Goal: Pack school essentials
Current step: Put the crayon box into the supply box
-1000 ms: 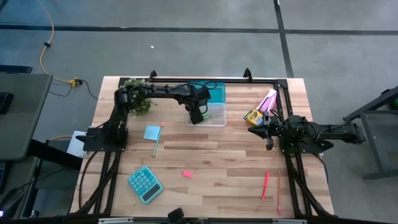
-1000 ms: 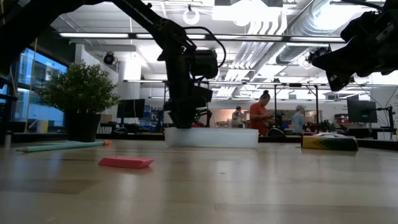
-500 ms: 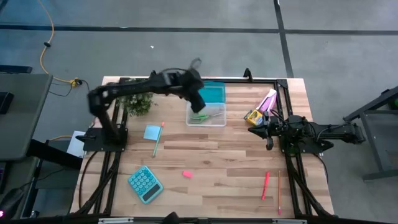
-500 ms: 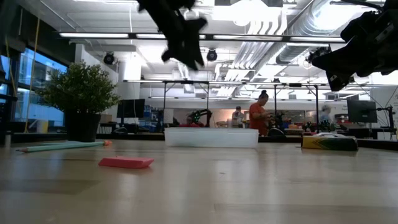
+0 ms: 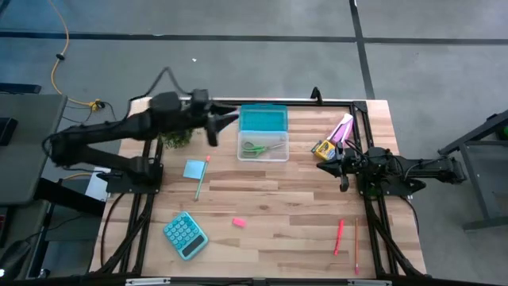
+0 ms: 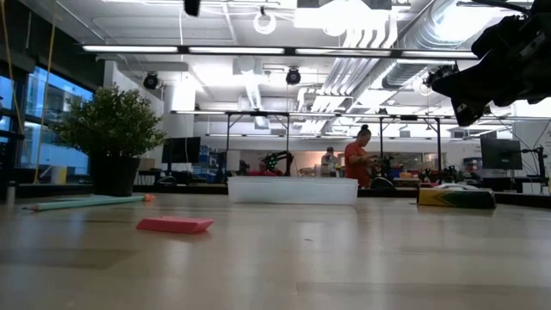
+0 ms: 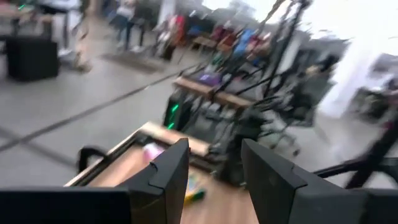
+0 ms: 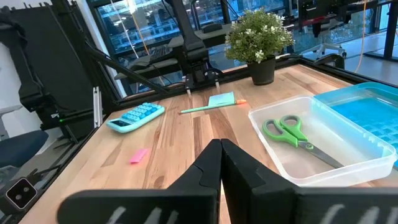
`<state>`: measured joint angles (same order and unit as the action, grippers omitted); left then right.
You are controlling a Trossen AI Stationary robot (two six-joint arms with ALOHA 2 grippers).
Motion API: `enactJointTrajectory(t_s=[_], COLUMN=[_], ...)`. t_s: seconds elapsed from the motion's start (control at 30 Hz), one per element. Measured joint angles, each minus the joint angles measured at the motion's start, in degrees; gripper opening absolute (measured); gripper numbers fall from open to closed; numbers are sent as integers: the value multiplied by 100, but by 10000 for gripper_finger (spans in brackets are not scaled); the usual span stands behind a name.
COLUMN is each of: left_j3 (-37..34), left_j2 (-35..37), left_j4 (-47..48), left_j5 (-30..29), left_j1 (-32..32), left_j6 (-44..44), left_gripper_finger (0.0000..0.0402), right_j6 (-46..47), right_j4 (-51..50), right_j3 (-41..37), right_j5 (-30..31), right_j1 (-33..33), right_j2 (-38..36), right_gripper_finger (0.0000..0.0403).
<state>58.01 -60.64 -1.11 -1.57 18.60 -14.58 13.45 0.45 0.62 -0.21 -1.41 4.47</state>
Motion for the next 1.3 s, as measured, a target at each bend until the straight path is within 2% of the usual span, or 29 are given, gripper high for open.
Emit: enactJointTrajectory(t_s=[0.27, 0.47, 0.73, 1.03, 1.13, 1.27, 1.3], left_j3=[-1417, -2295, -2657, -2668, -2670, -2688, -2747], left_j2=[1207, 1890, 2408, 2490, 2497, 2684, 2799], left_j4=[-1206, -1608, -1685, -1599, -1316, -795, -692], left_j5=[-252, -397, -408, -253, -83, 31, 31], left_j1=[-639, -777, -777, -777, -777, -777, -777], left_j6=[-100, -333, -340, -329, -327, -184, -176], left_gripper_finger=[136, 136, 136, 131, 104, 20, 11], right_j6=[0, 0, 0, 0, 0, 0, 0], right_j4=[-2, 0, 46, 63, 67, 81, 83], right_j3=[0, 0, 0, 0, 0, 0, 0], right_j5=[-2, 0, 0, 0, 0, 0, 0], right_j1=[2, 2, 2, 0, 2, 2, 2], right_j2=[0, 0, 0, 0, 0, 0, 0], right_gripper_finger=[0, 0, 0, 0, 0, 0, 0])
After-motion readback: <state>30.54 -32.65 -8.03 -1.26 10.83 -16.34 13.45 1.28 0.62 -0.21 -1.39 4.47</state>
